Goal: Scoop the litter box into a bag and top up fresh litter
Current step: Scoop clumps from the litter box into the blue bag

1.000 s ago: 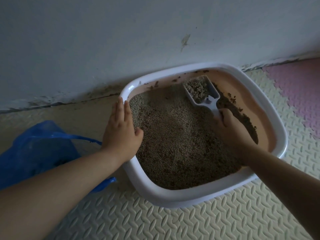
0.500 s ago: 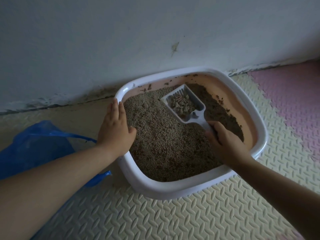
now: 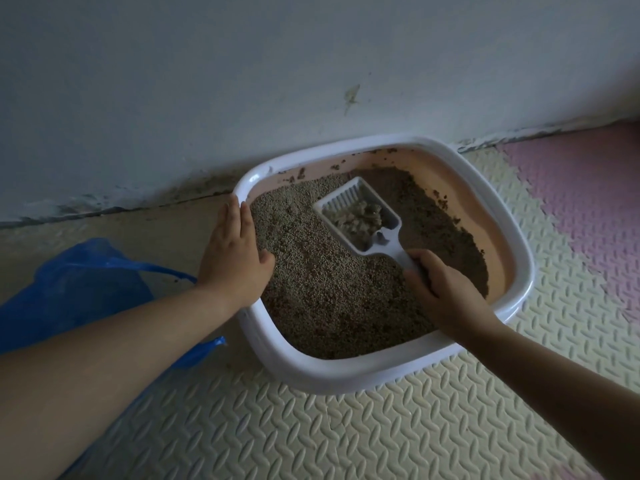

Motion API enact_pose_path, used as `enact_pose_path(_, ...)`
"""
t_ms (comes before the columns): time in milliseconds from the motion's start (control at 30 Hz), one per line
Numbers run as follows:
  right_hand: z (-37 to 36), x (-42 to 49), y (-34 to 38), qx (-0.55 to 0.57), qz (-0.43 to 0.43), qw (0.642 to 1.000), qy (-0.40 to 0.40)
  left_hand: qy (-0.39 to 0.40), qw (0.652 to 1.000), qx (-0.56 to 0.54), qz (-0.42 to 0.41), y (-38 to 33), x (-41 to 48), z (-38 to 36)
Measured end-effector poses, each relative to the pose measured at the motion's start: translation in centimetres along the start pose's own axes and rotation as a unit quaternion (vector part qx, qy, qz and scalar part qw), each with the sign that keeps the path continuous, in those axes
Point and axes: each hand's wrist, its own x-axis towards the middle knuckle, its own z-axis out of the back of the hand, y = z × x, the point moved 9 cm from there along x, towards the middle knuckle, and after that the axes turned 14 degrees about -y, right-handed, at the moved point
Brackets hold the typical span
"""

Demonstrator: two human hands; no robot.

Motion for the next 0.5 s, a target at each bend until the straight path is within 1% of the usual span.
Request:
enact_pose_path(133,0.34,0.04,-0.12,0.004,-0.003,1.0,-0.008,0.0,1.0,-0.003,-0.005,0.05,0.06,-0.06)
enact_pose_path(233,0.12,-0.2,0.35,-0.011,0.023,1.0,-0.003,0.002,1.0,-0.003,-0.004,0.15,0.08,-0.18)
enact_pose_path(300,0.11,-0.22,0.21,-0.001,0.01,1.0,-0.006,0.001,1.0,0.0,-0.005,0.16,0.07,-0.17)
enact_pose_path(400,-0.15,-0.18,0.32,-0.021,0.033,0.999,-0.002,0.002,1.0,0.0,-0.005,0.03,0.05,-0.08)
enact_pose_path(500,0.16,-0.06,-0.08,-0.017,0.017,1.0,-0.013,0.002,1.0,0.0,-0.003,0.06,0.01,-0.01)
